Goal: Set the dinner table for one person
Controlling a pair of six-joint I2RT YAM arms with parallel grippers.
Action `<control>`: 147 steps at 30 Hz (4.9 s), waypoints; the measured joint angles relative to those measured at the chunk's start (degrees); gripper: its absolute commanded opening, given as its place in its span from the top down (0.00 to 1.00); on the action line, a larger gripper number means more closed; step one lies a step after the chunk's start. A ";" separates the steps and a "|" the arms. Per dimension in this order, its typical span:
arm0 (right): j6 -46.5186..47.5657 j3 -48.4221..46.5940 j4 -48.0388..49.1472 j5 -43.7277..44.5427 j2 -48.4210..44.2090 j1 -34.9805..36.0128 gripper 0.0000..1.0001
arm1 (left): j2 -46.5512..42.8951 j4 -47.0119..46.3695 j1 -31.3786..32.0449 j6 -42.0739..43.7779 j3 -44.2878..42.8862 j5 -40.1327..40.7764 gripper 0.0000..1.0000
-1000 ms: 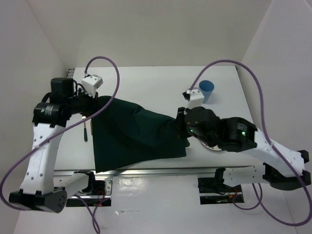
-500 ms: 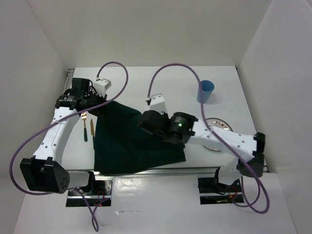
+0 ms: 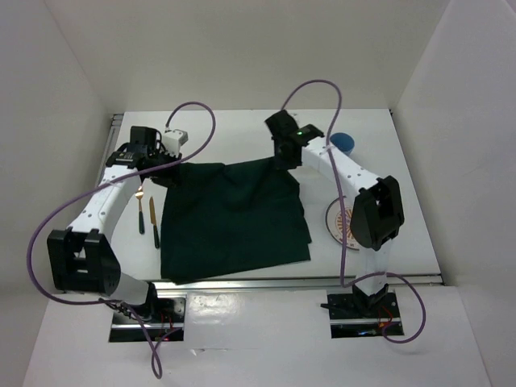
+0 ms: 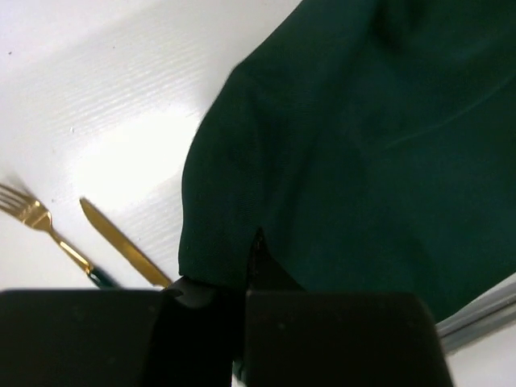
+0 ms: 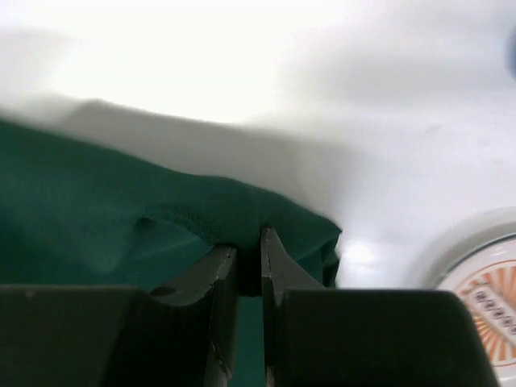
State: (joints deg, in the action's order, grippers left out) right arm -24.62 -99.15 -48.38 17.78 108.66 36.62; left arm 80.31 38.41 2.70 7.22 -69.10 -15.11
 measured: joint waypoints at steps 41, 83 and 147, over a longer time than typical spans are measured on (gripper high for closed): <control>-11.65 43.87 7.85 -18.95 -22.49 -7.41 0.24 | 15.67 11.32 -6.12 -3.93 2.91 5.81 0.11; -18.82 56.08 18.29 -23.28 -24.68 -7.41 0.24 | 27.87 20.94 -7.67 10.86 4.63 0.13 0.82; -8.41 38.12 13.38 -14.10 -8.72 -15.67 0.35 | 25.33 15.89 -2.12 7.13 -5.79 3.19 0.02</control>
State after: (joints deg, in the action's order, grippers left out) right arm -33.04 -61.04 -35.00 3.68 99.94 20.95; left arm 105.65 54.30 0.58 14.35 -74.89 -11.92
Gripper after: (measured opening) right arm 0.654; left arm 0.979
